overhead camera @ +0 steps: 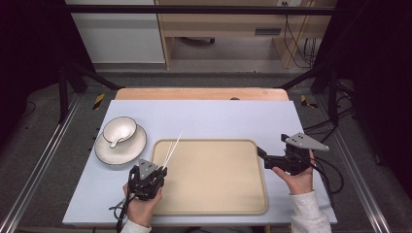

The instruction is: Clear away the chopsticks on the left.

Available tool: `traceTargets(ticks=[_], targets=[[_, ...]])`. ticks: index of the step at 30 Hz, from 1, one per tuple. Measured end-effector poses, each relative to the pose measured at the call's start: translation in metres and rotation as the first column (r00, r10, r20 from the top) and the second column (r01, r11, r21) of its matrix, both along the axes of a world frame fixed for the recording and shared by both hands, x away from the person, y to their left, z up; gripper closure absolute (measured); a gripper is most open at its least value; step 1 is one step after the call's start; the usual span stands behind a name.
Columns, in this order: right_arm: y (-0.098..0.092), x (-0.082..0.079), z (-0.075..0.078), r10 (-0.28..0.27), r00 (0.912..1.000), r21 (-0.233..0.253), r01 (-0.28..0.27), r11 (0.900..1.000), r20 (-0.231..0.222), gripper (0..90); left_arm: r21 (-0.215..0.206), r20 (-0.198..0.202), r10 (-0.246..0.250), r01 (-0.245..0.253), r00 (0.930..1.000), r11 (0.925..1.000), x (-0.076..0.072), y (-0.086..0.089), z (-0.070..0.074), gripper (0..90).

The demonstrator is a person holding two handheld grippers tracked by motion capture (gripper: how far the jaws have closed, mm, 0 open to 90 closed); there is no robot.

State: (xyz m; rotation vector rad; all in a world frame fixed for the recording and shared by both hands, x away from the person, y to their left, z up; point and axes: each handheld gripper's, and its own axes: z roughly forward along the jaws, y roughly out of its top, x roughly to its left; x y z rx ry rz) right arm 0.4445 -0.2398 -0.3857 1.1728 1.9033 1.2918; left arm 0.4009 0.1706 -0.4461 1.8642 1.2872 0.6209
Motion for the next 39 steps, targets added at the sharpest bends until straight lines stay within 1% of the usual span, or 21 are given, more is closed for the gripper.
traceTargets(ticks=[1,2,7,10,15,17,22,23,25,29,37,39], targets=[[0.0,0.0,0.0,0.001,1.0,-0.003,-0.001,1.0,0.001,3.1,0.004,-0.004,-0.003,0.003,1.0,1.0,-0.001,0.0,-0.001,84.6],[0.0,0.0,0.0,0.003,1.0,-0.003,-0.003,1.0,0.001,3.1,-0.003,-0.008,0.003,-0.003,1.0,1.0,-0.001,0.0,-0.004,84.6],[0.001,0.001,-0.001,0.001,1.0,-0.003,-0.001,1.0,-0.005,3.1,-0.004,-0.006,0.022,-0.022,0.9997,0.9997,-0.005,-0.002,-0.012,84.6],[0.002,0.001,-0.001,0.001,1.0,-0.004,-0.001,1.0,-0.007,3.1,-0.017,-0.013,0.036,-0.036,0.9993,0.9992,-0.007,-0.004,-0.018,84.6],[0.003,0.002,-0.003,0.004,0.9999,-0.011,-0.004,1.0,-0.01,3.2,-0.006,-0.028,0.039,-0.039,0.9989,0.9992,-0.008,-0.006,-0.024,84.6],[0.003,0.002,-0.003,0.005,0.9999,-0.014,-0.005,1.0,-0.012,3.2,-0.012,-0.028,0.045,-0.046,0.9986,0.9989,-0.008,-0.008,-0.026,84.6],[0.004,0.002,-0.004,0.003,0.9999,-0.013,-0.003,1.0,-0.015,3.2,0.0,-0.036,0.055,-0.055,0.9978,0.9985,-0.008,-0.012,-0.032,84.6],[0.004,0.002,-0.004,0.003,0.9999,-0.013,-0.004,1.0,-0.015,3.2,0.008,-0.044,0.051,-0.051,0.9977,0.9987,-0.008,-0.012,-0.032,84.6],[0.004,0.003,-0.004,0.005,0.9999,-0.014,-0.005,1.0,-0.015,3.2,0.016,-0.047,0.051,-0.05,0.9976,0.9986,-0.008,-0.013,-0.034,84.6],[0.005,0.003,-0.004,0.005,0.9999,-0.017,-0.005,1.0,-0.015,3.2,0.023,-0.052,0.053,-0.052,0.9972,0.9984,-0.007,-0.015,-0.036,84.6],[0.005,0.003,-0.005,0.006,0.9998,-0.019,-0.006,1.0,-0.018,3.2,0.029,-0.049,0.056,-0.055,0.9972,0.9981,-0.006,-0.016,-0.037,84.3],[0.006,0.003,-0.005,0.007,0.9998,-0.018,-0.008,1.0,-0.021,3.2,0.038,-0.051,0.055,-0.053,0.9972,0.9979,-0.006,-0.016,-0.037,84.2]])
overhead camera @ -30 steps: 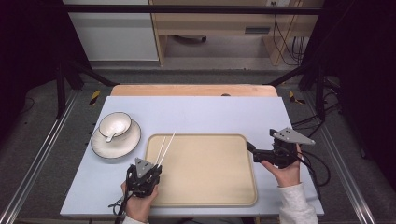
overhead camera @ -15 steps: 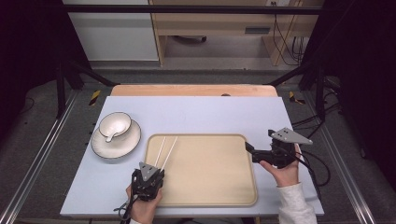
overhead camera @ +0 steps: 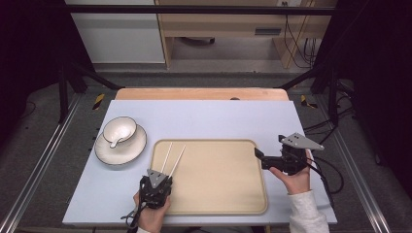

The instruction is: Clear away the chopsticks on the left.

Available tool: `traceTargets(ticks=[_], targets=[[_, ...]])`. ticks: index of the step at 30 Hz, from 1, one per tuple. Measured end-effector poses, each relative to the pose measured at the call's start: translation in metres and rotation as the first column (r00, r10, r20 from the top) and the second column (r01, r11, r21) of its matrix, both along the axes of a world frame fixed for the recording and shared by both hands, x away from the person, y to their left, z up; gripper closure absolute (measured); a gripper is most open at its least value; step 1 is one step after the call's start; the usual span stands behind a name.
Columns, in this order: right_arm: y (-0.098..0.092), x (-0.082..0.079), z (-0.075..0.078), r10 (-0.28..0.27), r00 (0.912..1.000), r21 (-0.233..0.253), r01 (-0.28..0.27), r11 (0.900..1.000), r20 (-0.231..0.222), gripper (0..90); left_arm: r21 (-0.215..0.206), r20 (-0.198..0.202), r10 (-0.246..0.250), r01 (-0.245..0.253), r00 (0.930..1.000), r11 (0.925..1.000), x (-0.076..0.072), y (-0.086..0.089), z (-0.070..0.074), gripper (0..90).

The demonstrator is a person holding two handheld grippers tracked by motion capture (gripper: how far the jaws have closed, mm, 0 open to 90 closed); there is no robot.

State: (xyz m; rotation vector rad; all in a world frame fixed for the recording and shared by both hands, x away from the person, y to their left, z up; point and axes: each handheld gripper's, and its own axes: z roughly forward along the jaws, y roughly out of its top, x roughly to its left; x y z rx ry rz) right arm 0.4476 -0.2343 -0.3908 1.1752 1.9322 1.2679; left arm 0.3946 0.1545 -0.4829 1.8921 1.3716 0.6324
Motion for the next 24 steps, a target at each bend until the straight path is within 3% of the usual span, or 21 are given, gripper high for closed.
traceTargets(ticks=[18,24], targets=[[0.0,0.0,0.0,-0.001,1.0,0.0,0.001,1.0,0.003,3.2,-0.005,-0.007,-0.017,0.017,0.9998,0.9998,0.0,-0.004,0.002,82.2],[-0.001,-0.001,0.001,-0.005,1.0,0.009,0.005,1.0,0.005,3.2,-0.039,0.038,-0.052,0.053,0.9979,0.9978,0.002,0.002,0.018,77.9]])
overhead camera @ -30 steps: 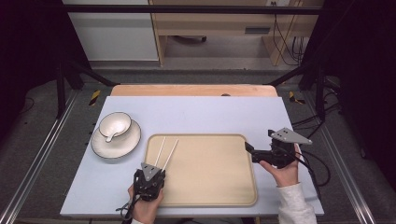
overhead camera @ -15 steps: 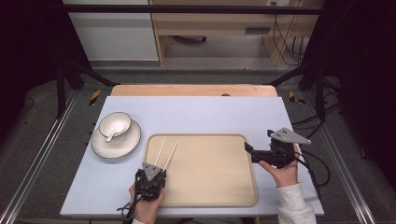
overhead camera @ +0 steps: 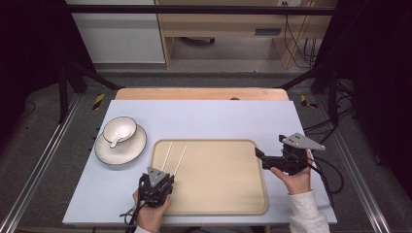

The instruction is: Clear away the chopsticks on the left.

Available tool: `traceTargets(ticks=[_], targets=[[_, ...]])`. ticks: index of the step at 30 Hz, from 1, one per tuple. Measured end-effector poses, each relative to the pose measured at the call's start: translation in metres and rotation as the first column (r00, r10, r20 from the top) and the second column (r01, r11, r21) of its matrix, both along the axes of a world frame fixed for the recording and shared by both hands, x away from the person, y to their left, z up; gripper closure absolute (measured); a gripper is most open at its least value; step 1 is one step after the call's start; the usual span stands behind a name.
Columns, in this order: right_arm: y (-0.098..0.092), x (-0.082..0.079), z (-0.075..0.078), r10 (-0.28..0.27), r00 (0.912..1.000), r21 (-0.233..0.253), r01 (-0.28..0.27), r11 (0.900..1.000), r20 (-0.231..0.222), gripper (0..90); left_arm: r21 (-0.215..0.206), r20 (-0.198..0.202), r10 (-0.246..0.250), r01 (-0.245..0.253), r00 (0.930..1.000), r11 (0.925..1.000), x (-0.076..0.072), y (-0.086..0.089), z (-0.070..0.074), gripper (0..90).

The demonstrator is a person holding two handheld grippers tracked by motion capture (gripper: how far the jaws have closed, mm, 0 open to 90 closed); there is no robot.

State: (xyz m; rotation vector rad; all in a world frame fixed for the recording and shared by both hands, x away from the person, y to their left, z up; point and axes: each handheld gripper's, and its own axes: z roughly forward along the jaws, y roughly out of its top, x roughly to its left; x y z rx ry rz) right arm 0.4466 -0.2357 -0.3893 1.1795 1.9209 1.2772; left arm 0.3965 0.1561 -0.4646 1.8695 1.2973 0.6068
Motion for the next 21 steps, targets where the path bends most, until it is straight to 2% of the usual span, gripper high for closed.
traceTargets(ticks=[3,5,7,9,11,13,16,21], targets=[[-0.001,0.0,0.001,0.001,1.0,-0.001,-0.001,1.0,0.004,3.1,-0.002,0.037,-0.036,0.036,0.9987,0.9994,0.002,0.005,0.015,74.1],[-0.002,-0.001,0.001,0.0,1.0,0.002,0.0,1.0,0.006,3.1,-0.021,0.062,-0.086,0.088,0.9943,0.9959,0.004,0.011,0.026,69.9],[-0.002,-0.001,0.002,0.0,1.0,0.004,0.0,1.0,0.008,3.0,-0.021,0.081,-0.105,0.107,0.9912,0.9941,0.005,0.016,0.035,65.2],[-0.003,-0.002,0.002,-0.001,1.0,0.008,0.001,1.0,0.008,3.0,-0.017,0.088,-0.127,0.129,0.988,0.9916,0.007,0.022,0.041,58.9],[-0.003,-0.002,0.003,0.0,0.9999,0.009,0.0,1.0,0.012,2.9,-0.03,0.097,-0.145,0.149,0.9846,0.9884,0.009,0.029,0.047,54.3],[-0.004,-0.002,0.003,-0.005,0.9999,0.015,0.004,1.0,0.014,2.9,-0.05,0.116,-0.15,0.156,0.9818,0.9864,0.01,0.04,0.051,49.9],[-0.005,-0.003,0.004,-0.007,0.9998,0.013,0.007,1.0,0.017,2.9,-0.06,0.124,-0.144,0.153,0.9817,0.9864,0.01,0.054,0.052,42.9],[-0.007,-0.003,0.004,-0.015,0.9997,0.013,0.015,1.0,0.019,2.6,-0.023,0.131,-0.133,0.137,0.9824,0.9903,0.007,0.078,0.048,33.7]])
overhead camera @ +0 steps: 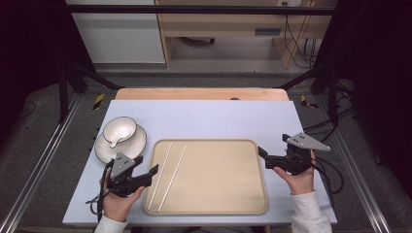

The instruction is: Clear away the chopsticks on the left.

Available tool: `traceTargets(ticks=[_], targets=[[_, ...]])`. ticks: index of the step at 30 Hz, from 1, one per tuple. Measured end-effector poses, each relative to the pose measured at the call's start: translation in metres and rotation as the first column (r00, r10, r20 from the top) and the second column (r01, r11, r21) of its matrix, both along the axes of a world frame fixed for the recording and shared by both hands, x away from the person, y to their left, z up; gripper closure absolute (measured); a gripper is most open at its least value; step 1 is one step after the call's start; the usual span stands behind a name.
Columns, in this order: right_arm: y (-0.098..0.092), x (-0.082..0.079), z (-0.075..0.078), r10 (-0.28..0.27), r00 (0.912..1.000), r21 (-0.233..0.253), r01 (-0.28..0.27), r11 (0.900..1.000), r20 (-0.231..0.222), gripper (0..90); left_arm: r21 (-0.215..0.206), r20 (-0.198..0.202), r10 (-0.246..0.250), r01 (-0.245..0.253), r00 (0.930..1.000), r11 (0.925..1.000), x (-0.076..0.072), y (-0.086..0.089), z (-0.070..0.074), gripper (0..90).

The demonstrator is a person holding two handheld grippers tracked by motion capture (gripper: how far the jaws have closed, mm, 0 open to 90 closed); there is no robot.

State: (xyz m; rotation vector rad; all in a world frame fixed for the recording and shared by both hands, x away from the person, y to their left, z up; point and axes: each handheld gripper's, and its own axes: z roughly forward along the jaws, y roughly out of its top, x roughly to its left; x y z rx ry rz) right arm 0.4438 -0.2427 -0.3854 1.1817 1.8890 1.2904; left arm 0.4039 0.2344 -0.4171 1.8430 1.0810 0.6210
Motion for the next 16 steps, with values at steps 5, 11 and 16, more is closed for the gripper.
traceTargets(ticks=[5,11,16], targets=[[-0.003,0.001,-0.002,-0.007,1.0,0.001,0.007,1.0,-0.007,2.6,-0.046,-0.023,0.012,-0.013,0.9997,0.9988,-0.002,0.021,-0.011,27.3],[-0.003,0.002,-0.006,-0.011,0.9998,0.005,0.011,1.0,-0.016,2.6,-0.076,-0.011,0.051,-0.052,0.9986,0.9958,0.0,0.042,-0.013,23.6],[-0.004,0.004,-0.011,-0.014,0.9995,0.0,0.014,1.0,-0.028,2.6,-0.086,-0.021,0.074,-0.076,0.997,0.9934,0.004,0.056,-0.014,23.5]])
